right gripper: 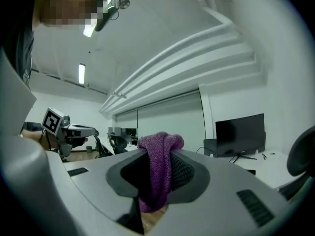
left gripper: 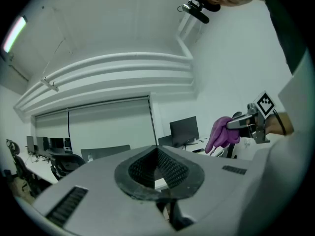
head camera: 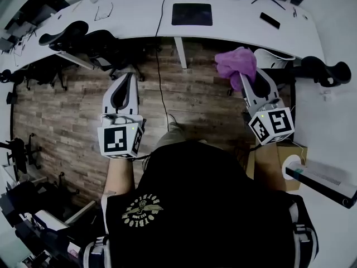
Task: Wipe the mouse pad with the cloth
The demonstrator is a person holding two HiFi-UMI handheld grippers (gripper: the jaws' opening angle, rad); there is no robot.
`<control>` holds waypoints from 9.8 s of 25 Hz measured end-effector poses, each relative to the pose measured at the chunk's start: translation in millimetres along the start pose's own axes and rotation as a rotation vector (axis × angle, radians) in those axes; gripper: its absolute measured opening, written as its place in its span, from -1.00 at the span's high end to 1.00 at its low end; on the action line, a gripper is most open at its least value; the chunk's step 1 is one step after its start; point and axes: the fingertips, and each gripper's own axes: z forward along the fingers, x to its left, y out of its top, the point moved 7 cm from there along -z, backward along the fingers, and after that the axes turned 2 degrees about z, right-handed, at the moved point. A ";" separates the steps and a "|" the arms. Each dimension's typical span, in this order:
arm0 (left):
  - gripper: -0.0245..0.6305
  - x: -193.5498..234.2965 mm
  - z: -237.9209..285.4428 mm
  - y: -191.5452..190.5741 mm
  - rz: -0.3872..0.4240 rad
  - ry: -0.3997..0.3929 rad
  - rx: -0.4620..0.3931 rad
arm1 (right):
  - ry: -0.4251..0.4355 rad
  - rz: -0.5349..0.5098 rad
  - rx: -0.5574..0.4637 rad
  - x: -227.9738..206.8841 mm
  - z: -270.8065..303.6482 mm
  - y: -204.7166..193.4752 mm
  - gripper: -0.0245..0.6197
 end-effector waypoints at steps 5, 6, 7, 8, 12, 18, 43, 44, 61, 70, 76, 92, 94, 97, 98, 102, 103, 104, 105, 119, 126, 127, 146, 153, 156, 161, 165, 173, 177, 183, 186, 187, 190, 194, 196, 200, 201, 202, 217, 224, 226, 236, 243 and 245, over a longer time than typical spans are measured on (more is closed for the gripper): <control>0.92 23.0 30.6 -12.2 -0.010 -0.028 -0.013 | -0.043 -0.013 0.013 -1.5 28.0 -1.4 0.64; 0.92 27.5 39.1 -15.3 -0.013 -0.037 -0.013 | -0.055 -0.014 0.016 -2.8 34.5 -2.1 0.64; 0.92 32.4 48.0 -18.1 -0.017 -0.045 -0.013 | -0.065 -0.015 0.018 -4.0 40.9 -2.4 0.64; 0.92 38.1 57.1 -20.0 -0.021 -0.053 -0.013 | -0.073 -0.017 0.019 -4.6 47.4 -1.6 0.64; 0.92 67.9 94.2 -21.5 -0.025 -0.083 -0.023 | -0.099 -0.027 0.014 -5.5 77.7 5.3 0.64; 0.92 105.9 150.0 -27.2 -0.034 -0.129 -0.022 | -0.156 -0.024 0.032 -12.8 126.4 15.2 0.64; 0.92 185.0 231.5 -58.7 -0.111 -0.208 -0.062 | -0.251 -0.074 0.047 -1.6 214.4 36.7 0.64; 0.92 184.2 233.4 -58.0 -0.110 -0.209 -0.061 | -0.249 -0.071 0.047 -4.5 216.2 36.1 0.64; 0.92 180.4 290.4 -60.3 -0.150 -0.188 -0.057 | -0.189 -0.050 0.100 -67.6 277.8 29.8 0.64; 0.92 163.9 314.4 -76.6 -0.153 -0.200 -0.035 | -0.199 -0.056 0.150 -88.2 285.5 23.6 0.64; 0.92 151.7 340.1 -78.1 -0.154 -0.202 -0.012 | -0.210 -0.041 0.160 -109.5 288.8 18.0 0.64; 0.92 133.3 405.8 -51.2 -0.129 -0.138 -0.040 | -0.193 -0.042 0.117 -182.6 307.4 31.2 0.64; 0.92 133.4 410.5 -47.0 -0.128 -0.115 -0.035 | -0.175 -0.030 0.102 -191.6 312.4 32.7 0.64; 0.92 136.3 413.3 -38.0 -0.117 -0.072 -0.021 | -0.136 -0.013 0.080 -203.1 323.2 33.5 0.64; 0.92 137.0 413.5 -34.5 -0.107 -0.058 -0.018 | -0.121 -0.009 0.071 -206.7 327.2 33.8 0.64; 0.92 132.5 411.8 -25.0 -0.079 -0.005 -0.013 | -0.069 0.011 0.046 -222.2 336.9 32.8 0.64; 0.92 130.8 410.9 -22.2 -0.071 0.006 -0.013 | -0.059 0.013 0.049 -225.2 338.8 32.8 0.64; 0.92 129.1 409.7 -19.3 -0.062 0.016 -0.013 | -0.048 0.017 0.049 -228.1 340.8 32.2 0.64; 0.92 127.5 408.3 -16.7 -0.053 0.024 -0.011 | -0.037 0.023 0.044 -231.0 342.8 31.1 0.64; 0.92 147.9 414.3 -25.4 -0.031 0.071 0.039 | 0.009 0.066 0.039 -233.8 387.5 16.7 0.64; 0.92 158.2 466.8 -23.9 -0.027 -0.026 0.011 | -0.071 0.064 0.046 -245.6 403.5 21.7 0.64; 0.92 161.1 474.4 -23.8 -0.027 -0.041 0.010 | -0.083 0.066 0.049 -245.7 407.4 22.0 0.64; 0.92 231.5 567.4 -56.8 -0.026 -0.234 -0.004 | -0.205 0.038 0.100 -210.9 505.0 25.9 0.64; 0.92 233.2 588.7 -80.8 -0.050 -0.357 0.035 | -0.227 0.034 0.166 -189.0 536.2 10.7 0.64; 0.92 230.0 593.4 -90.3 -0.059 -0.388 0.059 | -0.207 0.036 0.201 -182.7 545.7 -0.1 0.64; 0.92 225.4 604.8 -105.0 -0.081 -0.363 0.076 | -0.154 0.054 0.257 -184.5 561.2 -23.8 0.64; 0.92 221.2 612.0 -111.7 -0.072 -0.315 0.107 | -0.097 0.066 0.284 -195.6 573.2 -40.8 0.64; 0.92 217.7 613.4 -133.3 -0.098 -0.165 0.184 | 0.062 0.068 0.380 -217.0 607.7 -86.1 0.64; 0.92 212.1 612.2 -151.4 -0.110 -0.120 0.237 | 0.121 0.064 0.420 -224.0 623.9 -108.7 0.64; 0.92 200.5 600.7 -183.6 -0.151 -0.065 0.313 | 0.202 0.084 0.463 -224.0 643.8 -150.5 0.64; 0.92 191.7 589.2 -200.9 -0.173 -0.063 0.361 | 0.217 0.075 0.523 -219.4 650.0 -186.3 0.64; 0.92 188.9 586.9 -206.1 -0.180 -0.060 0.377 | 0.224 0.072 0.548 -217.9 652.4 -199.2 0.64; 0.92 179.7 583.0 -217.8 -0.200 -0.062 0.410 | 0.243 0.072 0.610 -212.8 658.5 -233.3 0.64; 0.92 172.4 575.1 -226.7 -0.205 -0.076 0.427 | 0.274 0.079 0.677 -199.0 668.2 -269.8 0.64; 0.92 172.5 570.3 -230.1 -0.207 -0.076 0.439 | 0.287 0.086 0.723 -191.7 675.1 -285.4 0.64; 0.92 181.7 567.0 -229.6 -0.190 -0.064 0.454 | 0.284 0.045 0.827 -181.8 683.2 -315.4 0.64; 0.92 185.5 567.2 -227.8 -0.189 -0.058 0.449 | 0.277 0.037 0.836 -182.1 683.1 -318.7 0.64; 0.92 189.1 568.2 -225.6 -0.190 -0.054 0.437 | 0.270 0.033 0.841 -183.6 682.7 -320.1 0.64; 0.92 188.5 585.8 -192.2 -0.148 -0.147 0.333 | 0.037 0.047 0.897 -248.7 633.6 -318.3 0.63; 0.92 188.1 577.0 -187.6 -0.137 -0.157 0.321 | -0.097 0.086 0.914 -282.0 591.6 -317.4 0.63; 0.92 198.6 573.6 -185.4 -0.125 -0.137 0.326 | -0.111 0.095 0.911 -283.6 595.5 -317.9 0.63; 0.92 214.3 579.6 -148.5 -0.083 -0.136 0.247 | -0.230 0.116 0.896 -304.9 560.2 -289.3 0.64; 0.92 230.7 577.0 -143.2 -0.065 -0.157 0.213 | -0.003 0.106 0.716 -227.9 557.7 -222.8 0.64; 0.92 233.6 574.9 -144.6 -0.064 -0.180 0.210 | 0.031 0.114 0.710 -206.8 558.3 -218.4 0.64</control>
